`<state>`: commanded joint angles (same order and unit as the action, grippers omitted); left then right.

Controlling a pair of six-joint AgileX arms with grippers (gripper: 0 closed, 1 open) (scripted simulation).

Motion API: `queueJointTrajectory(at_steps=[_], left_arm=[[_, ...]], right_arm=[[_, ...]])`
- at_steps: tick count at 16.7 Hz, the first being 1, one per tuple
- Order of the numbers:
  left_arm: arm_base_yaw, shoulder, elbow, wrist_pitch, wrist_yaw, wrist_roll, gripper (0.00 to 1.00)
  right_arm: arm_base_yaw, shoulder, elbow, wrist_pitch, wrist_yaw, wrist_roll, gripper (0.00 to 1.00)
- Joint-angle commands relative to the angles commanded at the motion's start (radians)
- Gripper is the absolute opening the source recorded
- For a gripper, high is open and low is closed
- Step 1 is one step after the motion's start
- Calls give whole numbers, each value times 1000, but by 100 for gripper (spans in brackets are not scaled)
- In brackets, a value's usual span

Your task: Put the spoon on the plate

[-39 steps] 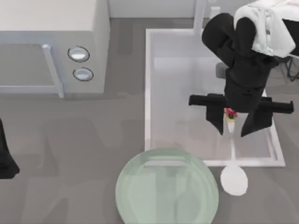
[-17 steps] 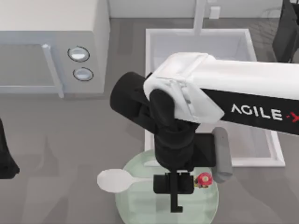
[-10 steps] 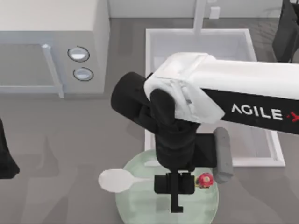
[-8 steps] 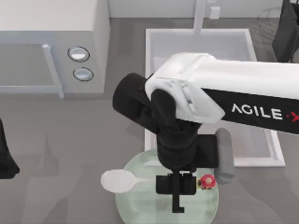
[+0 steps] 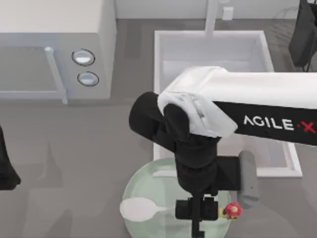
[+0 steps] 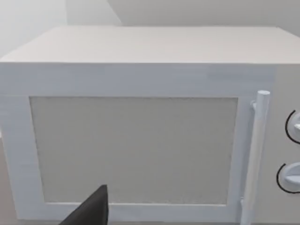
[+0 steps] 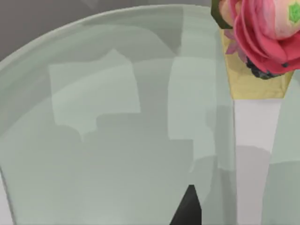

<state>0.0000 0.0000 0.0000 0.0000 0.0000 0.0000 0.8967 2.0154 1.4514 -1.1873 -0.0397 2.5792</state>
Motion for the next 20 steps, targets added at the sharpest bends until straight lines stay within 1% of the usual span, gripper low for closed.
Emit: queueJointTrajectory(at_steps=[5, 8, 11, 17, 20], left_arm=[[0, 0, 0, 0, 0, 0, 100], [0, 0, 0, 0, 0, 0, 100], [0, 0, 0, 0, 0, 0, 100], [0, 0, 0, 0, 0, 0, 100], [0, 0, 0, 0, 0, 0, 100]], right_arm=[[2, 0, -28, -1, -53, -8, 0], [7, 0, -31, 28, -60, -15, 0], [13, -2, -23, 80, -38, -22, 0], [27, 10, -18, 203, 47, -35, 0], [29, 33, -39, 224, 64, -37, 0]])
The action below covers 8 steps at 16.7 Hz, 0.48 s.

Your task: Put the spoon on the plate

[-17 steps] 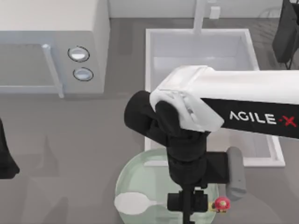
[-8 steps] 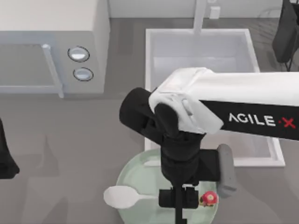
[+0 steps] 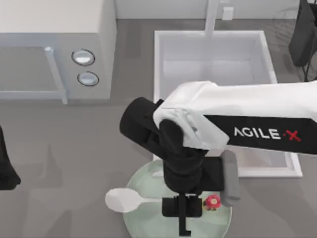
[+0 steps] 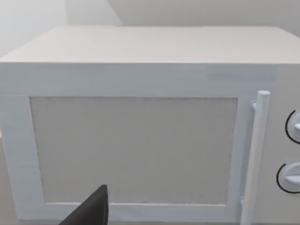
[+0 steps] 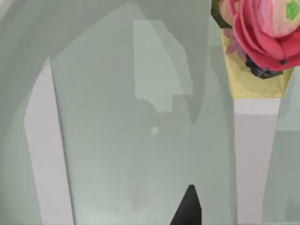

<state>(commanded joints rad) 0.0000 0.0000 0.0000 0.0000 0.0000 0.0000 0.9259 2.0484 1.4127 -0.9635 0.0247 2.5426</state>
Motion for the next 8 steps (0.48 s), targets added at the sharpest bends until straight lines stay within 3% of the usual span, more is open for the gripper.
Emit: queueJointTrajectory(at_steps=[4, 8], left_arm=[[0, 0, 0, 0, 0, 0, 100], [0, 0, 0, 0, 0, 0, 100]], right_arm=[[0, 0, 0, 0, 0, 0, 0], [0, 0, 0, 0, 0, 0, 30]])
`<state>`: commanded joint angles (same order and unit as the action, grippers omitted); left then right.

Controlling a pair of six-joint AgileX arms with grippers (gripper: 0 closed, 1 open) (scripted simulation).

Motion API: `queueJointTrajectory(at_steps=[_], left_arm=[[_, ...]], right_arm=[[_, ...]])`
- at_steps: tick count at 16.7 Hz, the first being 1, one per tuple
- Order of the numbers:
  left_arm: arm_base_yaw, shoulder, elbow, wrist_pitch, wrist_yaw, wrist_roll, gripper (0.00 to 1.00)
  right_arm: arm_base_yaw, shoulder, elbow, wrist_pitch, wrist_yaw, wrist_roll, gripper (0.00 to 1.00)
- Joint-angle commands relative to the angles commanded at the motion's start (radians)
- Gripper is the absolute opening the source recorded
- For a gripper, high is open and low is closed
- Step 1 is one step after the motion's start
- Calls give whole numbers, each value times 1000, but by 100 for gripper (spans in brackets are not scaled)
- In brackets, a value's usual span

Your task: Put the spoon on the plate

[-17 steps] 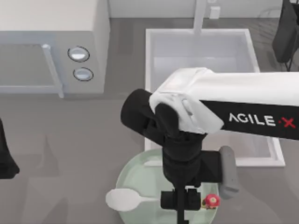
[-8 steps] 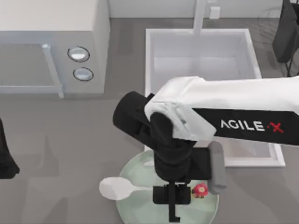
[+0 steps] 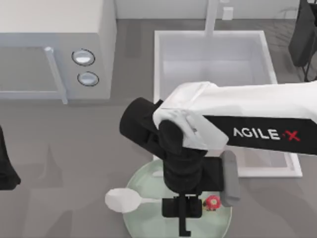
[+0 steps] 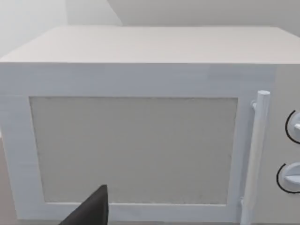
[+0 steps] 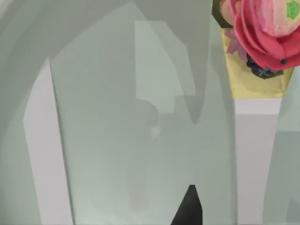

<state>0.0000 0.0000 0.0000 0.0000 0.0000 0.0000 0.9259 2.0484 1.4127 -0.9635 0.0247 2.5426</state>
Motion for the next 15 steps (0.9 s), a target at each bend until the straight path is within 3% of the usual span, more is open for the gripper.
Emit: queueJointTrajectory(at_steps=[9, 15], left_arm=[[0, 0, 0, 0, 0, 0, 100], [0, 0, 0, 0, 0, 0, 100]], right_arm=[[0, 0, 0, 0, 0, 0, 98], [0, 0, 0, 0, 0, 0, 100]])
